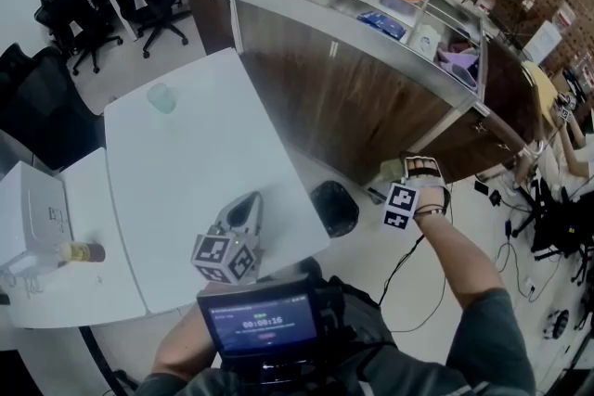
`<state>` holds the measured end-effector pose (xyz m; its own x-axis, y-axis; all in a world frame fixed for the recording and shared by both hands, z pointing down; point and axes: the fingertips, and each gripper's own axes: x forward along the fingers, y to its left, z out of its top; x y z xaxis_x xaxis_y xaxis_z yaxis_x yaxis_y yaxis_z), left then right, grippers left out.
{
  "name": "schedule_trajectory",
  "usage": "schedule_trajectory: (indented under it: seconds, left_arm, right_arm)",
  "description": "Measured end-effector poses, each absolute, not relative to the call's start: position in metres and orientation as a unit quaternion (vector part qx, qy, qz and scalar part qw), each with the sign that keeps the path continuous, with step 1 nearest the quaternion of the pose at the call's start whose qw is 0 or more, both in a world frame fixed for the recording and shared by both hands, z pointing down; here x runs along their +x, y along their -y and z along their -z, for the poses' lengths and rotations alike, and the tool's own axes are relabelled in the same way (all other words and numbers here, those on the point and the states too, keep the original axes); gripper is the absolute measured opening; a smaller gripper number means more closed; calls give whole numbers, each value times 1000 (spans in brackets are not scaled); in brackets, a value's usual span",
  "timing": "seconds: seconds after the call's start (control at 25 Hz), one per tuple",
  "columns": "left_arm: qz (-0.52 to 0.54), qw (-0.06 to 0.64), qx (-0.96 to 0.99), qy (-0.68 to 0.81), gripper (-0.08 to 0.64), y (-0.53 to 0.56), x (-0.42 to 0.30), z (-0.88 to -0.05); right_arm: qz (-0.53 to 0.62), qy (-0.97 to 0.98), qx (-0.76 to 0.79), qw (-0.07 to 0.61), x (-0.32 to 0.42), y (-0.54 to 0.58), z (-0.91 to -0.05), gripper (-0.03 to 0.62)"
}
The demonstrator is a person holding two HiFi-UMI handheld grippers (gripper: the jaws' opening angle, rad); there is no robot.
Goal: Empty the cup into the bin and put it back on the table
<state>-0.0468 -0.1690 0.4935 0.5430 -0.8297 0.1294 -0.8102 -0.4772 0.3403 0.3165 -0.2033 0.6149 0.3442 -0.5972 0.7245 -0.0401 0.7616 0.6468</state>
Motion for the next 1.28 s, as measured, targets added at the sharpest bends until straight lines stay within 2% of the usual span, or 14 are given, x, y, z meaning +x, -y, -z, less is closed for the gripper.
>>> schedule_trajectory:
  seconds: [0.48, 0.64, 1.0, 1.28]
  left_arm:
    - [33, 177, 850, 496, -9, 171, -57, -486]
    - [35, 174, 847, 500, -9, 173, -62, -485]
    - [34, 169, 839, 516, -9, 169, -72, -481]
    - [41, 163, 828, 535, -8, 166, -86, -477]
  right_arm:
    - [25, 635, 449, 629, 302, 205, -597, 387]
    - [-37, 676, 487, 552, 301, 200, -609, 387]
    - [-57, 789, 501, 351, 238, 211, -561, 387]
    - [-73, 838, 478, 252, 195, 219, -534, 387]
